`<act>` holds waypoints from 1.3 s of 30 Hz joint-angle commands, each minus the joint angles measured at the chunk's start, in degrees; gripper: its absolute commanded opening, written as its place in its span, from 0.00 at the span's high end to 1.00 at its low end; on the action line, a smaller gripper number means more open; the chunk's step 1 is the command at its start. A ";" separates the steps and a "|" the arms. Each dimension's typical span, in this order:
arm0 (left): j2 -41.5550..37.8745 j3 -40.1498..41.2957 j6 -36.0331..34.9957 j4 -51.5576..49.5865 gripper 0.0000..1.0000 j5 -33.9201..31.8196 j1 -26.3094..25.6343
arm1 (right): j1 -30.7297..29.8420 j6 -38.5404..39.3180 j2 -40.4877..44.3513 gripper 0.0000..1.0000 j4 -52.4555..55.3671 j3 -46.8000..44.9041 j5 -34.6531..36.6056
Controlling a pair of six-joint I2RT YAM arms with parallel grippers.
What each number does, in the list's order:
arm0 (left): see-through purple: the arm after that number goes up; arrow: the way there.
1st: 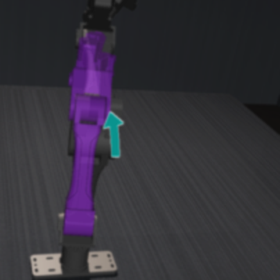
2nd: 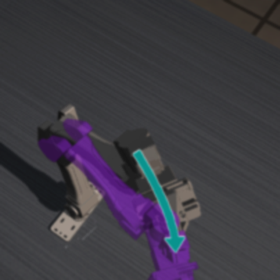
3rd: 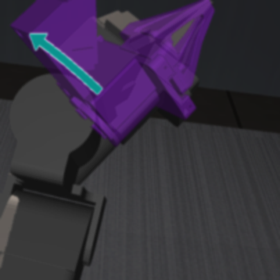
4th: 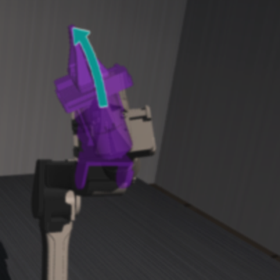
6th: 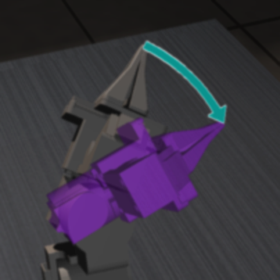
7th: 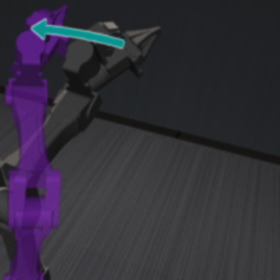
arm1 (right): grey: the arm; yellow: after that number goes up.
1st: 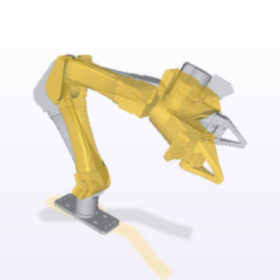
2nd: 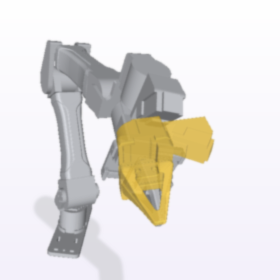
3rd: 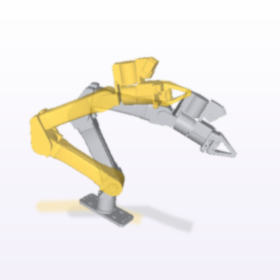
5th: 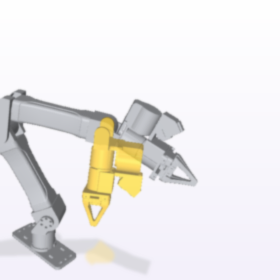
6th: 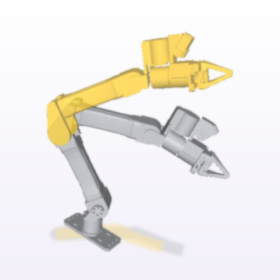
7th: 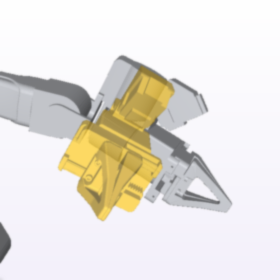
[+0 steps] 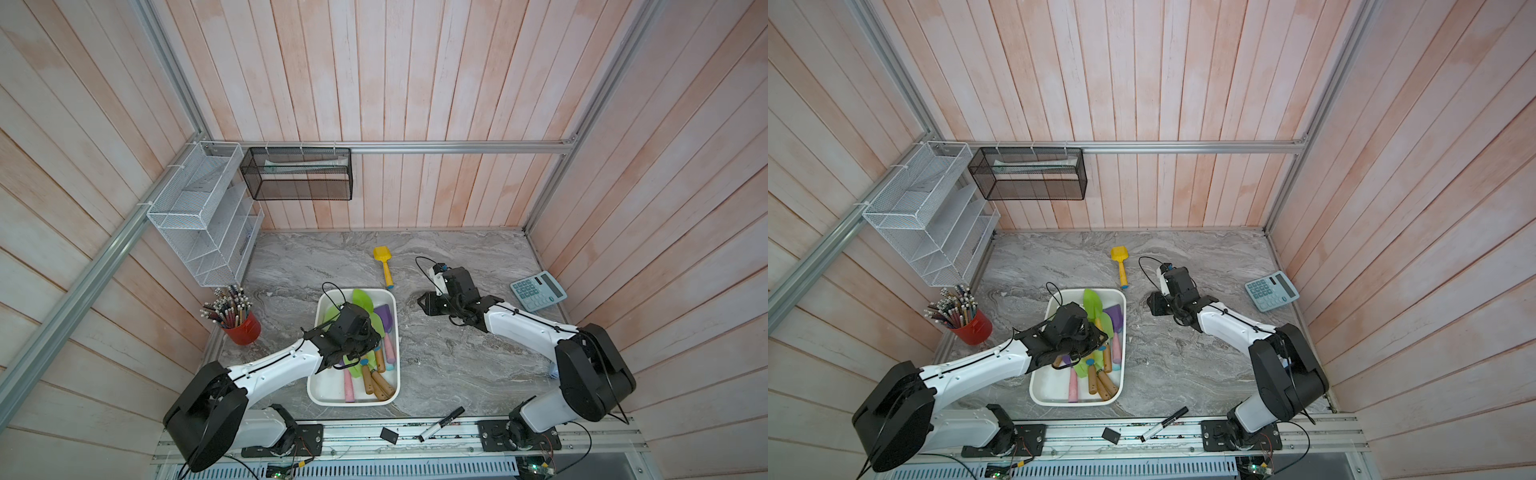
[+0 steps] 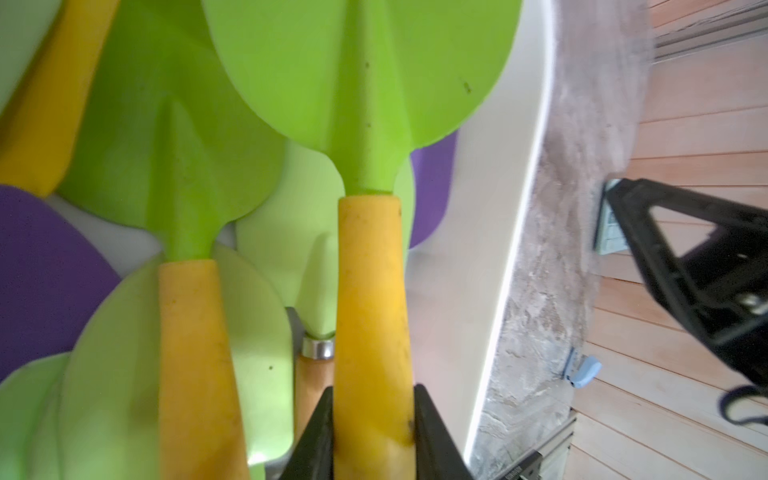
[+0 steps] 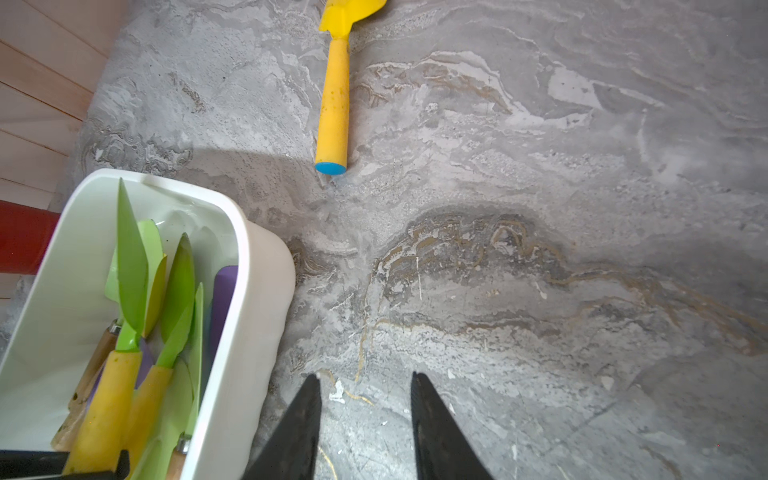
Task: Take the shovel out of the storage box
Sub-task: Pick up the shovel from the storage box.
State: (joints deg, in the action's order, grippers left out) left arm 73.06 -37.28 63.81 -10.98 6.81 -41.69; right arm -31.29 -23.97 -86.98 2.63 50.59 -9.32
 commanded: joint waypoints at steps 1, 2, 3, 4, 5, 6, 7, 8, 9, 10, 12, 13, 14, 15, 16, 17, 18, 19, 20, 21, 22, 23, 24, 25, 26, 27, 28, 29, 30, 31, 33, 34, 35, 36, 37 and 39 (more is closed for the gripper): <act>-3.08 1.04 -2.05 1.58 0.80 1.02 -0.17 | -0.53 -0.55 2.27 0.62 0.77 -0.40 -1.27; -4.05 1.32 -2.32 2.23 0.82 1.61 -0.15 | -0.68 -0.72 2.72 0.63 0.73 -0.59 -1.65; -5.12 2.02 -2.70 3.13 0.83 2.41 -0.15 | -0.76 -1.03 3.66 0.63 0.71 -0.89 -1.97; -6.52 2.53 -3.07 4.14 0.83 3.12 -0.23 | -0.83 -1.33 4.85 0.63 0.51 -1.31 -2.74; -7.75 3.12 -3.28 4.88 0.83 3.70 -0.23 | -0.88 -1.69 6.02 0.63 0.30 -1.70 -3.71; -9.38 3.90 -3.72 5.78 0.84 4.34 -0.22 | -0.96 -2.18 7.55 0.63 -0.29 -2.33 -4.79; -11.09 4.95 -4.08 6.86 0.85 4.79 -0.17 | -0.93 -2.82 9.28 0.63 -1.18 -3.20 -6.56; -12.76 5.97 -4.50 7.84 0.85 5.01 -0.10 | -0.91 -3.68 10.58 0.62 -2.47 -4.18 -8.36; -14.58 7.21 -5.03 9.15 0.86 5.32 -0.12 | -0.96 -4.94 12.22 0.61 -4.41 -5.50 -10.90; -16.42 8.45 -5.56 10.61 0.86 5.64 -0.02 | -1.03 -7.10 13.40 0.59 -7.38 -6.96 -14.48; -19.72 10.88 -6.24 14.01 0.87 7.47 0.52 | -1.20 -11.10 14.79 0.54 -13.75 -9.60 -22.19; -21.42 12.30 -6.40 16.23 0.87 8.72 0.80 | -1.49 -13.42 14.98 0.51 -17.66 -10.77 -25.68; -22.67 13.30 -6.62 17.80 0.87 9.51 1.00 | -2.02 -15.14 14.91 0.49 -21.17 -11.47 -28.00; -24.20 14.20 -6.77 19.23 0.87 10.32 1.25 | -2.71 -16.40 14.70 0.47 -24.03 -12.01 -30.40; -25.64 14.86 -6.94 20.28 0.87 11.11 1.57 | -3.55 -17.78 14.44 0.46 -26.47 -12.33 -32.03; -26.63 15.33 -7.10 21.04 0.87 11.88 1.78 | -4.20 -18.58 14.17 0.45 -28.09 -12.58 -32.98; -27.54 15.82 -7.21 21.97 0.87 12.55 1.88 | -4.98 -19.52 13.80 0.44 -30.31 -12.70 -34.02; -28.42 16.28 -7.30 22.89 0.87 13.27 2.16 | -5.45 -20.68 13.32 0.44 -32.92 -12.93 -35.07; -29.10 16.67 -7.30 23.85 0.87 13.92 2.35 | -5.78 -21.76 12.92 0.44 -34.76 -13.10 -36.08; -29.49 17.06 -7.19 24.89 0.87 14.65 2.44 | -6.04 -22.73 12.27 0.44 -36.97 -13.19 -37.41; -29.78 17.46 -7.05 26.02 0.87 15.57 2.58 | -6.27 -24.23 11.72 0.44 -39.43 -13.36 -38.50; -29.83 17.78 -6.98 27.07 0.87 16.26 2.67 | -6.45 -25.41 11.28 0.43 -41.40 -13.41 -39.13; -29.82 18.09 -6.78 28.35 0.87 17.06 2.66 | -6.76 -26.73 10.65 0.43 -43.44 -13.37 -39.49; -29.66 18.48 -6.50 29.80 0.87 17.87 2.67 | -7.15 -27.39 10.03 0.43 -44.71 -13.04 -40.12; -29.56 18.80 -6.23 31.01 0.87 18.45 2.66 | -7.46 -27.71 9.48 0.43 -45.55 -12.66 -40.63; -29.39 19.12 -5.94 32.59 0.87 19.18 2.66 | -7.87 -28.16 8.81 0.43 -46.49 -12.09 -41.14; -29.07 19.32 -5.81 33.98 0.87 19.95 2.65 | -8.25 -28.45 8.06 0.44 -47.27 -11.62 -41.52; -28.81 19.45 -5.68 35.09 0.87 20.59 2.65 | -8.52 -28.90 7.44 0.44 -48.22 -11.27 -41.94; -28.57 19.50 -5.50 36.03 0.87 21.21 2.59 | -8.69 -29.63 6.74 0.44 -49.46 -11.03 -42.27; -28.41 19.52 -5.45 37.16 0.87 21.79 2.65 | -8.79 -30.39 6.11 0.45 -50.83 -10.87 -42.77; -28.07 19.44 -5.45 38.19 0.87 22.65 2.61 | -8.93 -32.18 5.01 0.46 -53.77 -10.69 -43.55; -28.04 19.35 -5.54 38.61 0.87 23.04 2.65 | -8.93 -32.85 4.39 0.47 -54.79 -10.60 -43.78; -27.99 19.33 -5.54 38.95 0.87 23.37 2.60 | -8.88 -33.50 3.90 0.47 -55.89 -10.43 -44.10; -27.75 19.33 -5.54 39.27 0.87 23.72 2.59 | -8.89 -34.28 3.46 0.48 -57.12 -10.20 -44.28; -27.64 19.32 -5.59 39.74 0.87 24.10 2.58 | -8.92 -34.92 3.04 0.48 -58.28 -10.00 -44.66; -27.26 19.52 -5.36 40.57 0.87 24.54 2.56 | -8.98 -36.22 2.37 0.50 -60.31 -9.51 -44.99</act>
State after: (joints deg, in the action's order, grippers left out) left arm 45.52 -18.28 58.70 25.19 29.02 -39.31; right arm -39.90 -57.17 -83.90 -50.96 38.96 -52.05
